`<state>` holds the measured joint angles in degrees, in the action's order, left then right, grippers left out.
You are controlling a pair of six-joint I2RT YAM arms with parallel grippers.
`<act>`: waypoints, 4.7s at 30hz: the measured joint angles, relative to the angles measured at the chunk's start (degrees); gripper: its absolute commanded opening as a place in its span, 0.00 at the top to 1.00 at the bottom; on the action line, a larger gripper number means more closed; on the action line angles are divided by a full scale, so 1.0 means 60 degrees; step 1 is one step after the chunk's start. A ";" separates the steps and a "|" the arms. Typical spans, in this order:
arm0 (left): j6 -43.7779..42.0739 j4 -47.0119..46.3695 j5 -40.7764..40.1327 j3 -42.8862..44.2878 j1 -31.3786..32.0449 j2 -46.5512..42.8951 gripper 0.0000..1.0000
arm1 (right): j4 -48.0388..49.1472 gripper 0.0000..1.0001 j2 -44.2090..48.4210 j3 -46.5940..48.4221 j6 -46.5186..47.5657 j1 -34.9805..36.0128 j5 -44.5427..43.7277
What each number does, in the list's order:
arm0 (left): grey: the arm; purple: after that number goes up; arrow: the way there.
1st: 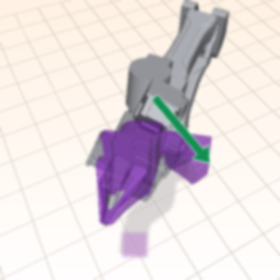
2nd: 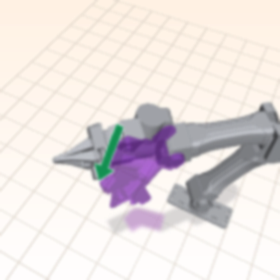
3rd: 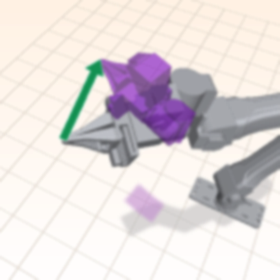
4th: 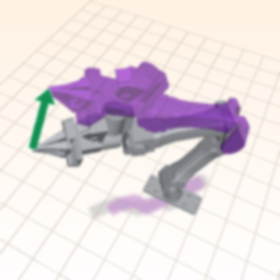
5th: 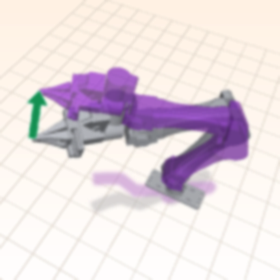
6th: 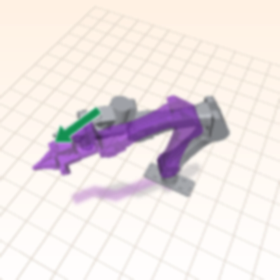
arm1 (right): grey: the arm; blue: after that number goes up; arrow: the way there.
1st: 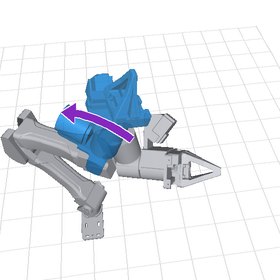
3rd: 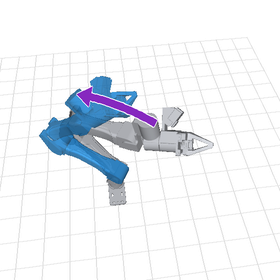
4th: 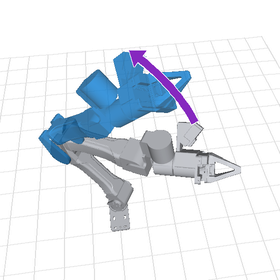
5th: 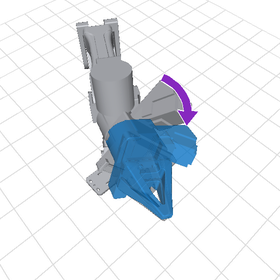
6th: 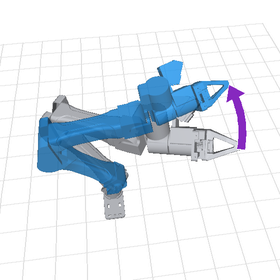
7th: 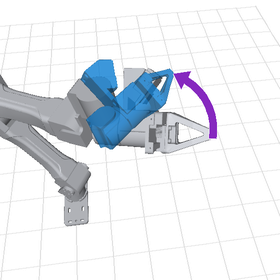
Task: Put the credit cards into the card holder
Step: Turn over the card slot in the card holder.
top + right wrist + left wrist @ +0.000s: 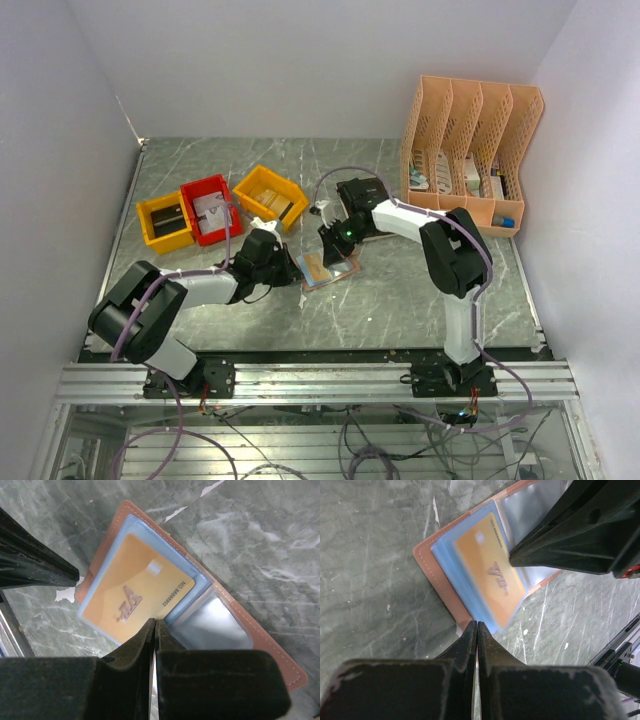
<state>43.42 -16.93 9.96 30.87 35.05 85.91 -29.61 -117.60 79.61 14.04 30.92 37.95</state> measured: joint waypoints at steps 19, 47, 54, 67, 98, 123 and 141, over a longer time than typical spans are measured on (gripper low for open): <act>-0.0062 0.0007 -0.0087 0.0102 0.0000 0.0102 0.93 | -0.0437 0.98 -0.0525 0.0466 -0.0098 -0.0007 0.0066; -0.0095 -0.0036 -0.0084 0.0401 0.0000 0.0758 0.93 | -0.0444 0.98 -0.0525 0.0466 -0.0095 -0.0007 0.0073; -0.0157 -0.0004 -0.0084 0.0419 0.0000 0.0758 0.91 | -0.0441 0.98 -0.0525 0.0466 -0.0095 -0.0007 0.0073; -0.0182 0.0364 -0.0412 0.0408 0.0011 -0.0874 0.85 | -0.0448 0.98 -0.0525 0.0466 -0.0091 -0.0007 0.0076; 0.0852 -0.0732 -0.0109 0.0339 0.0011 0.0685 0.66 | -0.0474 0.98 -0.0535 0.0484 -0.0091 -0.0007 0.0095; 0.1089 -0.1457 0.0131 0.0153 0.0029 0.0878 0.66 | -0.0488 0.97 -0.0535 0.0495 -0.0087 -0.0011 0.0142; 0.1490 -0.2725 0.0393 -0.0033 0.0080 0.0812 0.65 | -0.0568 0.85 -0.0040 0.0488 0.0025 -0.0113 -0.0095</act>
<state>52.36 -33.28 12.32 30.68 35.53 90.78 -33.01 -117.84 82.54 14.20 30.24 37.39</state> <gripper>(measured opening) 0.342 0.122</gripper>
